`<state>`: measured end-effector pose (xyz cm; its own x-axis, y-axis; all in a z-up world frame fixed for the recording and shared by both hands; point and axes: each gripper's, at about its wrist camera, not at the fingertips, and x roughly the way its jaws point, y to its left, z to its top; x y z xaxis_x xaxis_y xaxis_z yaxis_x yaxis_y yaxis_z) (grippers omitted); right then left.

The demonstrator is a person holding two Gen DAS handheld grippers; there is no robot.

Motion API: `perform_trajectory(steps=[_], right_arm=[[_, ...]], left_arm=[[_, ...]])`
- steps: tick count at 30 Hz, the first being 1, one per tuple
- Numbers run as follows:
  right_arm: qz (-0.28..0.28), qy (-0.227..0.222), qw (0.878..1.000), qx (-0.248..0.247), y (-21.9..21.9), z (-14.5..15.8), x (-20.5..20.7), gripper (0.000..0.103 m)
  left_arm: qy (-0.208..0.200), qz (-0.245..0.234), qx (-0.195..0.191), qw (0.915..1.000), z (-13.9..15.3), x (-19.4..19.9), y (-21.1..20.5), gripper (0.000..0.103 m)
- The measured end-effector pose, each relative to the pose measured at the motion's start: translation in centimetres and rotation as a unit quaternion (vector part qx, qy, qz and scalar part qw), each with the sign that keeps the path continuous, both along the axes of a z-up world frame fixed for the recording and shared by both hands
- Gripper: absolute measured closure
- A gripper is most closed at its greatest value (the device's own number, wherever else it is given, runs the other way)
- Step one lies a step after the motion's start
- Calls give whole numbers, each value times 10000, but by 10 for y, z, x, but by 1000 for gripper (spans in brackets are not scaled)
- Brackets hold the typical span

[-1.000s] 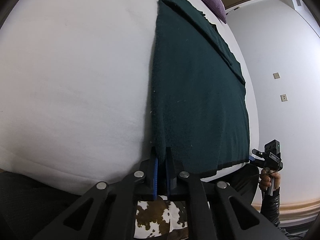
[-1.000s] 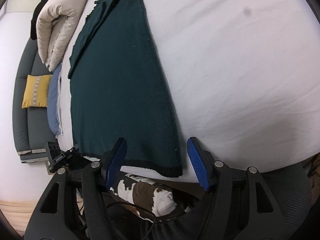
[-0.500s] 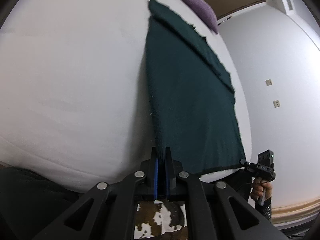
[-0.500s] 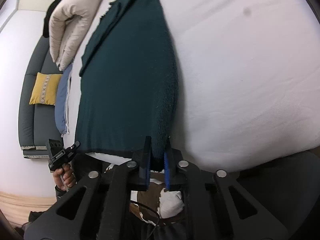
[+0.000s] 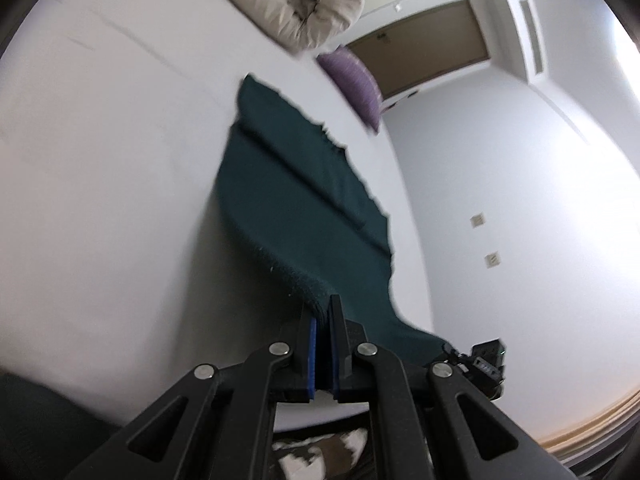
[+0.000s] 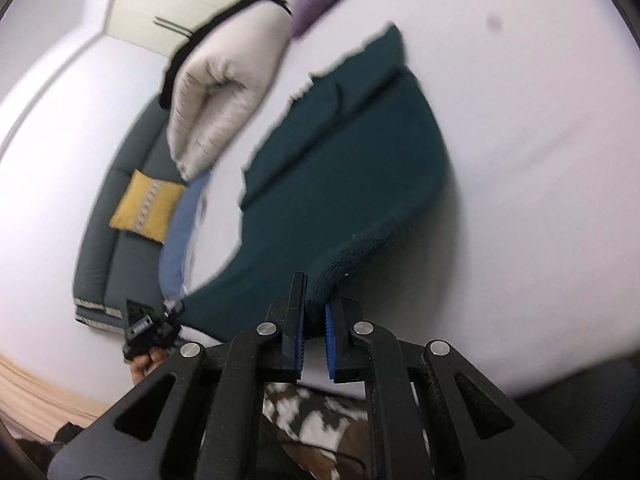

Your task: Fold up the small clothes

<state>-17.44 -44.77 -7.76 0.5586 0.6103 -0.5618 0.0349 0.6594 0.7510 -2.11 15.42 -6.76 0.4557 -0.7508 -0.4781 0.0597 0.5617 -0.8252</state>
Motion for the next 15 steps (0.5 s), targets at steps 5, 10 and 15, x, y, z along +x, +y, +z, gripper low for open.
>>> perform_trajectory(steps=[5, 10, 15], right_arm=[[-229, -414, 9987, 189, -8, 31, 40, 96], [-344, -556, 9978, 144, -11, 49, 93, 96], [-534, -594, 9968, 71, -23, 51, 152, 96]], left_arm=[[-188, 153, -293, 9993, 18, 33, 4, 97], [-310, 311, -534, 9976, 28, 78, 3, 97], [-280, 484, -640, 9964, 26, 128, 1, 97]])
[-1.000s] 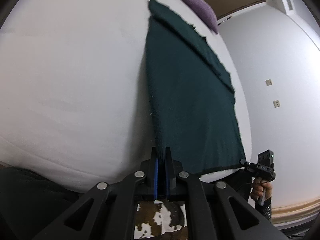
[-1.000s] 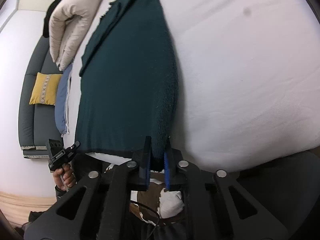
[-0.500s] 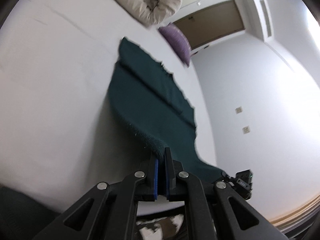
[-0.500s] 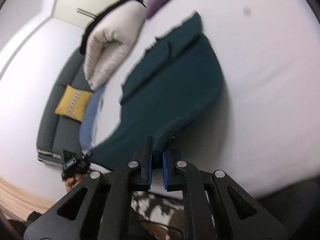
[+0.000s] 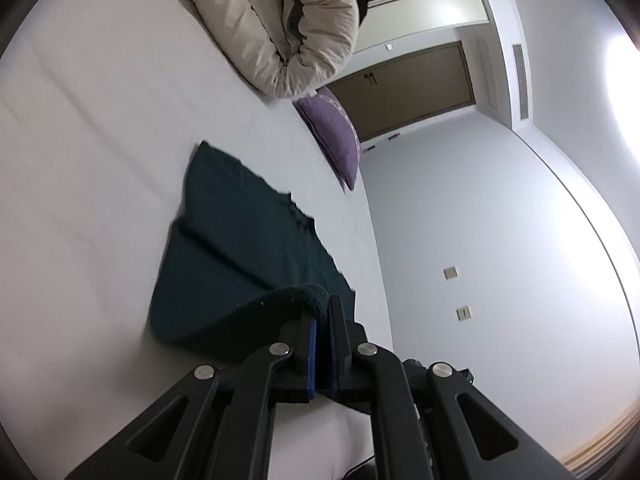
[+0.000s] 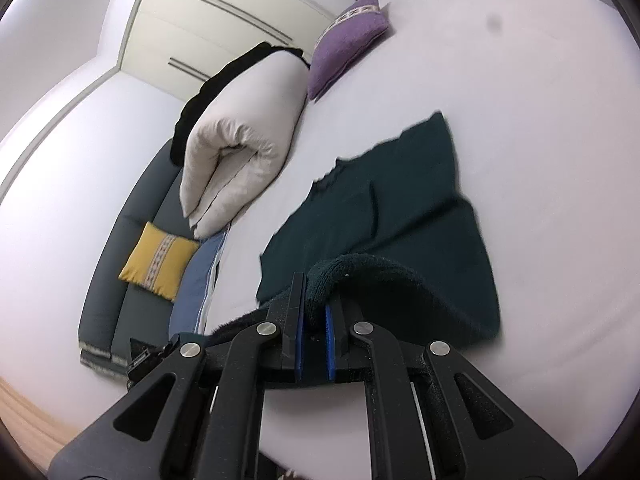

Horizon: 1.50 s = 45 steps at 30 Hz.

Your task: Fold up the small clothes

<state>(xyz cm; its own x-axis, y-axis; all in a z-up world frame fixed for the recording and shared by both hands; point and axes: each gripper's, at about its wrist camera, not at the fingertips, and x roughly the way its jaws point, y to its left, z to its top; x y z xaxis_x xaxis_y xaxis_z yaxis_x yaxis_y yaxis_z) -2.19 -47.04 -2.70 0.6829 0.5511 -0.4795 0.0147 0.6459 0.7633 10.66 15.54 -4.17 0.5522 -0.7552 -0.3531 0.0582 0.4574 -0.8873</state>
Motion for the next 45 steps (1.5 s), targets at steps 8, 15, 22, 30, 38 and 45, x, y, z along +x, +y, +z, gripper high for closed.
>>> perform_trajectory(steps=[8, 15, 22, 30, 38, 45], right_arm=[[-369, -14, 9988, -313, -8, -13, 108, 96], [-672, 139, 9956, -638, -11, -39, 198, 96], [-935, 403, 9912, -851, -21, -73, 261, 96], [-1125, 583, 9842, -1238, -23, -104, 329, 96], [-1572, 624, 9728, -1580, -31, -117, 342, 29], [-1356, 341, 9693, -2023, -15, -94, 308, 29]], left_arm=[[114, 241, 89, 9996, -15, 86, -12, 97], [264, 389, 495, 9977, -38, 158, -29, 97], [414, 487, 814, 9946, -66, 209, -37, 97], [604, 551, 1285, 9883, -99, 251, -51, 96], [775, 803, 1243, 9859, -105, 240, -39, 53], [289, 868, 1758, 9802, -73, 194, -33, 47]])
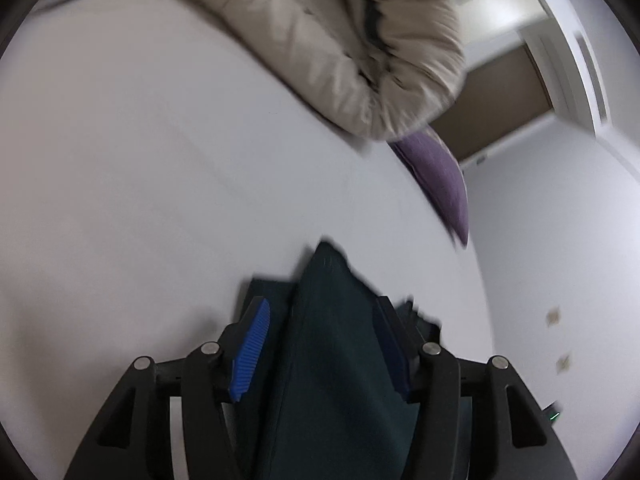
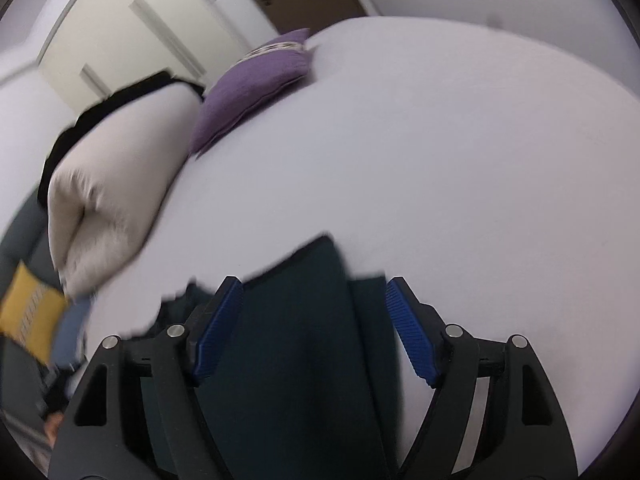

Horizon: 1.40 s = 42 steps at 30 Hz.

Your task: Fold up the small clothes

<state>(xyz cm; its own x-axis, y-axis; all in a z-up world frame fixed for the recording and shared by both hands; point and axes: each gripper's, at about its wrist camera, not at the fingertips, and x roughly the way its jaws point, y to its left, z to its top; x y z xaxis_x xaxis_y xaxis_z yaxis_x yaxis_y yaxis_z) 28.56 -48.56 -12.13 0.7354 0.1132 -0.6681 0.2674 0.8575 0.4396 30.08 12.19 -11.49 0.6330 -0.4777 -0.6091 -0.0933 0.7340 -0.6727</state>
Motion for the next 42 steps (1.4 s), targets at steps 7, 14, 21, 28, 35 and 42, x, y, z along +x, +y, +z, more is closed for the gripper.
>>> perform_trajectory(steps=[7, 14, 21, 28, 35, 42], right_arm=[[628, 318, 9933, -913, 48, -23, -41, 33], [274, 368, 9966, -685, 41, -37, -83, 38], [332, 201, 9940, -1025, 70, -24, -111, 39], [231, 345, 9933, -1075, 69, -31, -111, 44], [299, 581, 9915, -1129, 48, -45, -122, 71], [312, 589, 9885, -1359, 51, -44, -129, 97]], left_arm=[[-34, -459, 970, 9942, -15, -74, -19, 47], [-248, -804, 1343, 9874, -19, -110, -20, 58], [-225, -857, 1298, 9876, -30, -105, -22, 69], [-173, -796, 1139, 9901, -33, -102, -19, 78], [-302, -837, 1520, 9844, -29, -106, -27, 91], [-371, -833, 1737, 9806, -27, -114, -30, 96]])
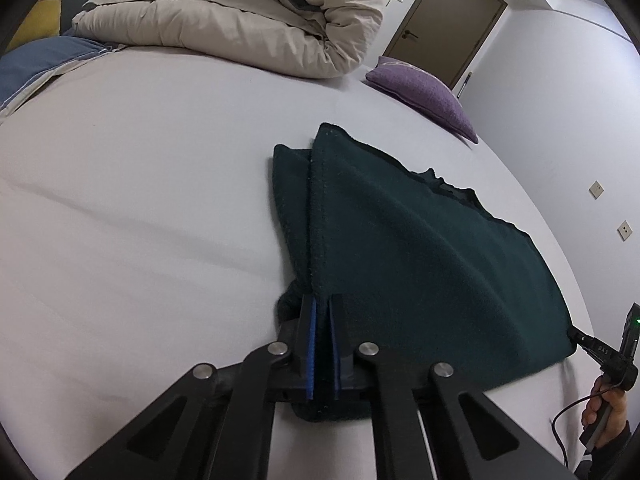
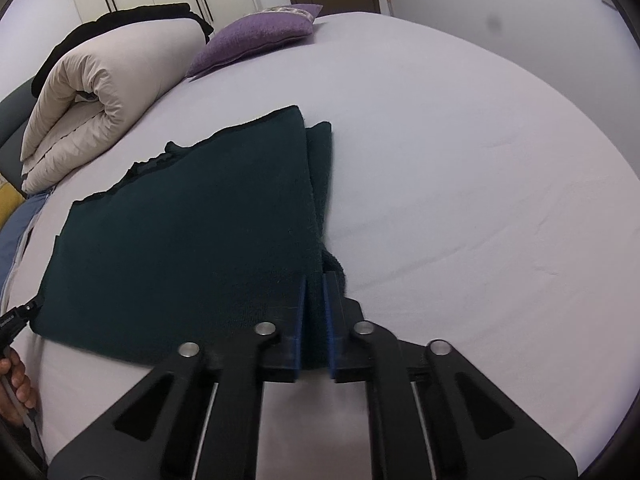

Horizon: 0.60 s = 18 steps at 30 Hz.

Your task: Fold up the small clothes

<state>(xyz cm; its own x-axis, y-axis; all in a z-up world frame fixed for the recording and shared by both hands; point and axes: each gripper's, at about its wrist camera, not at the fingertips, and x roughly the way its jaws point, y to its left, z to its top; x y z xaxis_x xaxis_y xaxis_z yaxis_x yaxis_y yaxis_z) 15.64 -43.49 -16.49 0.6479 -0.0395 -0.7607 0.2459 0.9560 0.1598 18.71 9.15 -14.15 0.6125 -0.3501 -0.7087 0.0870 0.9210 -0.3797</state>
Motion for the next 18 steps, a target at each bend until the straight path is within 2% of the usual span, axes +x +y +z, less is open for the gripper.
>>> perform_trajectory(steps=[4, 11, 18], right_arm=[[50, -20, 9998, -199, 5, 6, -4, 98], [50, -128, 9997, -205, 5, 21, -22, 98], [-63, 59, 10000, 49, -5, 4, -32, 98]], left_arm=[[31, 60, -94, 9999, 1, -6, 3, 96], [89, 114, -89, 9999, 2, -13, 7, 96], [163, 94, 82, 9998, -3, -19, 4, 96]])
